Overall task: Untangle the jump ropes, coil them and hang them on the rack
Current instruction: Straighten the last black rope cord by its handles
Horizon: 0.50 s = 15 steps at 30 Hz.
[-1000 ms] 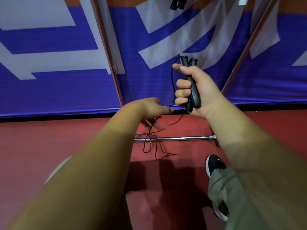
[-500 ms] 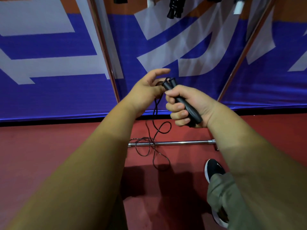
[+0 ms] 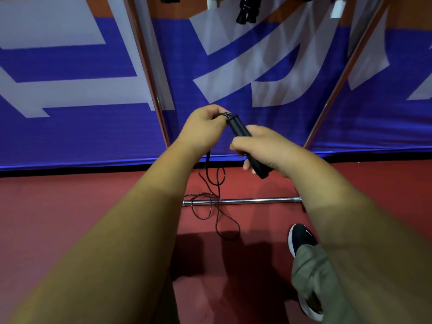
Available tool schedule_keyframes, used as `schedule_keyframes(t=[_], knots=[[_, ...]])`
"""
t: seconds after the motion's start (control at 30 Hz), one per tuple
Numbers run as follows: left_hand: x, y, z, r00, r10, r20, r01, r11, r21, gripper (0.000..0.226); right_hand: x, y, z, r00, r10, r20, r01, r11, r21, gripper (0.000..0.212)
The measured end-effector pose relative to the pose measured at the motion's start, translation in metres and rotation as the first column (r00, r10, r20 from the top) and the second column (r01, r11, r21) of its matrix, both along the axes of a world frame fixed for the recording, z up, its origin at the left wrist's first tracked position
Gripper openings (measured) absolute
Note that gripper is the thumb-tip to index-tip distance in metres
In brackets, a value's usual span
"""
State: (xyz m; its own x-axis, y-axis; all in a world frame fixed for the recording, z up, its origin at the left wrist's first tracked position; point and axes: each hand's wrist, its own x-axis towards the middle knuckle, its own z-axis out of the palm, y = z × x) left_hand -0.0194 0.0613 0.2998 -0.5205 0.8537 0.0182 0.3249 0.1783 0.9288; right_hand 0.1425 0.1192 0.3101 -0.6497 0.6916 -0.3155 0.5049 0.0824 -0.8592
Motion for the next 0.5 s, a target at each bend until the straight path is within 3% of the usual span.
schedule_keyframes(t=[0.17, 0.27, 0.5], knots=[[0.003, 0.003, 0.001, 0.994, 0.106, -0.005, -0.106, 0.994, -0.006, 0.021, -0.006, -0.002, -0.012, 0.987, -0.119, 0.11, 0.059, 0.896, 0.441, 0.019], [0.006, 0.001, 0.005, 0.988, 0.143, 0.056, -0.142, 0.99, -0.019, 0.023, -0.01, -0.001, -0.022, 0.986, -0.153, 0.064, 0.097, 0.844, 0.527, 0.015], [0.006, 0.004, 0.007, 0.88, 0.157, 0.448, -0.175, 0.985, -0.001, 0.022, -0.017, -0.002, -0.029, 0.986, -0.157, 0.045, 0.103, 0.811, 0.576, 0.011]])
